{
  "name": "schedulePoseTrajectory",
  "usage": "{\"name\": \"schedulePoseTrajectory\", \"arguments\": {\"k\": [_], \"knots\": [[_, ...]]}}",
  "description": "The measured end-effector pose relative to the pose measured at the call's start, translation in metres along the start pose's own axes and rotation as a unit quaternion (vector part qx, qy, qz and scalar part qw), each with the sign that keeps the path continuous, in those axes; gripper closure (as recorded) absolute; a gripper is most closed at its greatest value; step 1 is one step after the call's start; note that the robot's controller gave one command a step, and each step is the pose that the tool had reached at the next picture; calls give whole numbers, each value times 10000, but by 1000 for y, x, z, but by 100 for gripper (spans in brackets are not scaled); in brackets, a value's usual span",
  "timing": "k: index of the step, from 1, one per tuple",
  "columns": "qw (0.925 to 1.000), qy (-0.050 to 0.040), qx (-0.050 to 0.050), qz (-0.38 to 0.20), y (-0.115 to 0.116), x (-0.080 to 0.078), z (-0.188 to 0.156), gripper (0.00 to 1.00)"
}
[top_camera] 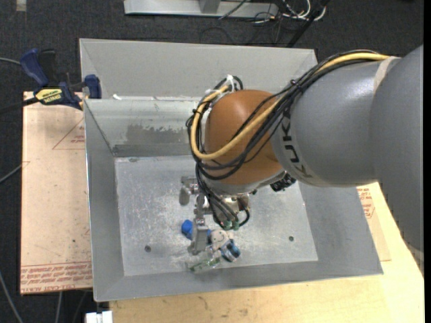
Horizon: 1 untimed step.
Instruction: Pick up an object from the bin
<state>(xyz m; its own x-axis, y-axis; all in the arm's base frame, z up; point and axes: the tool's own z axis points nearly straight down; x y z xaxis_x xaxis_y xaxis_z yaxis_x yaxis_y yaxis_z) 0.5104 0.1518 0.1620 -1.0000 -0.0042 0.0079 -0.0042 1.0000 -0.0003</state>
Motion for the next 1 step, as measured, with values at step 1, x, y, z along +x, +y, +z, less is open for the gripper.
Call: {"name": "schedulePoseTrajectory", "arguments": {"k": [1], "knots": [[10000, -37, -7, 21, -1, -2, -4, 0]]}}
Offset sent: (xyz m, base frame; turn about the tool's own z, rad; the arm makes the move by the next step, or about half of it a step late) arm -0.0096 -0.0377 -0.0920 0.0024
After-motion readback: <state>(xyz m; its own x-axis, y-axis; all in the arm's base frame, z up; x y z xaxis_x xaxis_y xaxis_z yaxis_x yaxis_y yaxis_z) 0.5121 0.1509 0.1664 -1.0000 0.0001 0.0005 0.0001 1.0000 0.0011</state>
